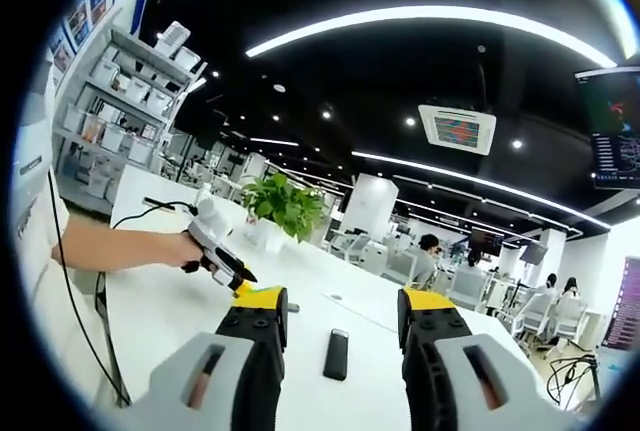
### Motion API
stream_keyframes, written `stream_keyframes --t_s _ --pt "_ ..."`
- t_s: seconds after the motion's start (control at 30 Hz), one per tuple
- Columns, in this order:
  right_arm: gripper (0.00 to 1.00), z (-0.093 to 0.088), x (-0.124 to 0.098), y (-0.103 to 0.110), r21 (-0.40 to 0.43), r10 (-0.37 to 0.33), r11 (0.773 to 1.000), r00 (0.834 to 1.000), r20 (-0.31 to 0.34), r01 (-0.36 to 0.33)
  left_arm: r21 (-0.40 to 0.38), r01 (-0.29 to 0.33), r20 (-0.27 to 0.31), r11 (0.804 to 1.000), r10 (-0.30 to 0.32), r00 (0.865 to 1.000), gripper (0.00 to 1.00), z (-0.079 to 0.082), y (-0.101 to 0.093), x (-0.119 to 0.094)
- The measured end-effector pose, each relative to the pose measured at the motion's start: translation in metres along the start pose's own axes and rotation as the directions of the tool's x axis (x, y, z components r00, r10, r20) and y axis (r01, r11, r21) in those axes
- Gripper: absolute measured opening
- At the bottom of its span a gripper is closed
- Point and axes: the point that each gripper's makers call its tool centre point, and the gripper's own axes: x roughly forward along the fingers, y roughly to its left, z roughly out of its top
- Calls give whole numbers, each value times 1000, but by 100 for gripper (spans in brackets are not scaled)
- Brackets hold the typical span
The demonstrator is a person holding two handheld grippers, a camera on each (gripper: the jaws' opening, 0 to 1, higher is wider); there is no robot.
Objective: Pflip the remote and laser pointer to the front side, press the buttons, and align them neatly on the table
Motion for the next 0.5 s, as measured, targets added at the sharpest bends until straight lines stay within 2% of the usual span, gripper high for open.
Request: stream_keyframes --t_s 0.17,0.5 --pt "47 0 0 -1 2 -1 1000 1000 2 1 -1 2 -42 1000 -2 999 44 -8 5 5" --pt "47 0 1 0 5 1 1000 1000 1 -1 -8 -4 -47 1000 4 999 44 -11 7 3"
